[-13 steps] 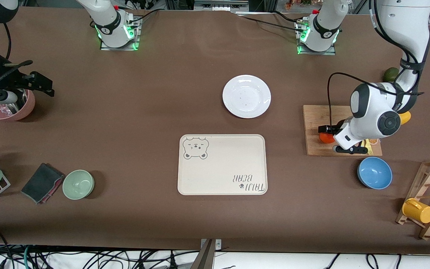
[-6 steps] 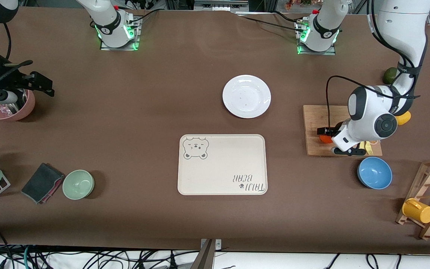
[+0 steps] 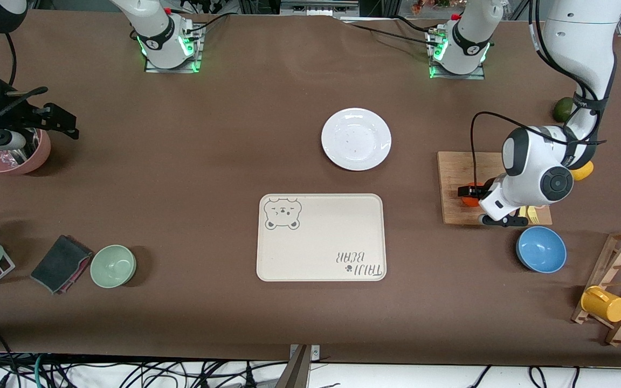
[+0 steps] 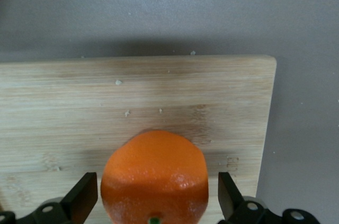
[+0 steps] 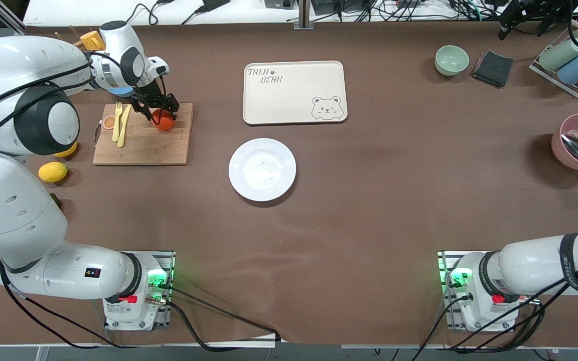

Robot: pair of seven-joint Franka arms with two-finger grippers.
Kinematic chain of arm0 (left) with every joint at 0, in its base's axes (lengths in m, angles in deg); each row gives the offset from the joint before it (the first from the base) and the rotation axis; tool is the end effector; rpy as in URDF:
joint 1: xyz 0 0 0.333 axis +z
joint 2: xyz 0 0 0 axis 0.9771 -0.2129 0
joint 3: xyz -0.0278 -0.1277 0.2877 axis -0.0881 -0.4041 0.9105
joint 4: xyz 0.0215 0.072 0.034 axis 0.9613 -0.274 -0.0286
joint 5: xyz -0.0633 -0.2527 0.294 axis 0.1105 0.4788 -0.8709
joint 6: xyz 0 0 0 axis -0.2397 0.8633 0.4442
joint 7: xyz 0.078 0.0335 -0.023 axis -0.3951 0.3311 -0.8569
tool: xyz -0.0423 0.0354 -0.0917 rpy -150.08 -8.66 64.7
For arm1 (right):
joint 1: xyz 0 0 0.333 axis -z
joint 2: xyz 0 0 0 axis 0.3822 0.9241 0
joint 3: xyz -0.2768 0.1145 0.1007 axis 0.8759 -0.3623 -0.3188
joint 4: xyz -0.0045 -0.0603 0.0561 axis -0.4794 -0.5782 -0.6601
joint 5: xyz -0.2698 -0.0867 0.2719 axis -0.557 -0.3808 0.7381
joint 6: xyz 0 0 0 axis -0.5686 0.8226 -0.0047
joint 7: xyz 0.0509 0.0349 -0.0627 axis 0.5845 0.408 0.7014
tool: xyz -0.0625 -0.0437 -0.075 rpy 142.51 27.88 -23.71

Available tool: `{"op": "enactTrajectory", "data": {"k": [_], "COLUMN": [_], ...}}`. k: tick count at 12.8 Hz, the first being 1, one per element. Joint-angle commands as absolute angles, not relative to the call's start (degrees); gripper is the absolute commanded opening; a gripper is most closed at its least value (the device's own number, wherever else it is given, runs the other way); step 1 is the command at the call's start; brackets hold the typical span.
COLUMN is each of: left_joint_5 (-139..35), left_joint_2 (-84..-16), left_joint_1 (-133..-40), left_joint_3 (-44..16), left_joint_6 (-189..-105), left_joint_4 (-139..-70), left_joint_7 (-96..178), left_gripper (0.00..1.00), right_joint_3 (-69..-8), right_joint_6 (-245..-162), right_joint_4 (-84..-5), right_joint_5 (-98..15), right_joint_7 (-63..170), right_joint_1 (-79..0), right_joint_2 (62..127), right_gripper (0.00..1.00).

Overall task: Place orange and plate with both arms
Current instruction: 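Close the left gripper on the orange and lift it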

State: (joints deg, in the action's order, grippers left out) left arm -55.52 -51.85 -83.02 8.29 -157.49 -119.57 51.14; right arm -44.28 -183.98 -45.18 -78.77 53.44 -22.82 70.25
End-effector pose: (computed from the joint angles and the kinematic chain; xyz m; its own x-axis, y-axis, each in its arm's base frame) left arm 0.5775 -0.0135 0.1984 0.9666 -0.0186 -0.2557 -0.0075 -0.9990 0.0444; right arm 0.5518 0.0042 0.5673 0.9950 0.0930 -0.0372 0.0931 -0.9957 0.0022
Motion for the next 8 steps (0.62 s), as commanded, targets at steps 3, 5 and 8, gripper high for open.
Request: {"op": "enactTrajectory", "data": {"k": [3,5,8], "left_joint_5": [-53.4,-53.4,-53.3], "left_joint_2": [-53.8,-54.0,-54.1], "left_joint_1": [-82.5,-82.5,-82.4], "left_joint_3": [8.2,8.2,8.2], "left_joint_6": [-157.4,-157.4,-157.4], "left_joint_4": [-117.7,-117.7,-117.6], "left_joint_7": [53.2,53.2,52.8], "left_gripper": [0.99,0.78,0.48], "right_joint_3": [-44.3,-44.3,-44.2], "right_joint_6": [-183.4,-183.3,-183.3], "right_joint_4": [-44.8,-44.9,-44.9], "right_joint_5": [-78.6,-78.6,-78.6], "right_joint_7": [54.0,54.0,54.1], "right_joint_1": [-22.9,-22.9,-22.9], "right_joint_2": [70.2,70.2,70.2], "right_gripper": [1.0,1.0,1.0]}}
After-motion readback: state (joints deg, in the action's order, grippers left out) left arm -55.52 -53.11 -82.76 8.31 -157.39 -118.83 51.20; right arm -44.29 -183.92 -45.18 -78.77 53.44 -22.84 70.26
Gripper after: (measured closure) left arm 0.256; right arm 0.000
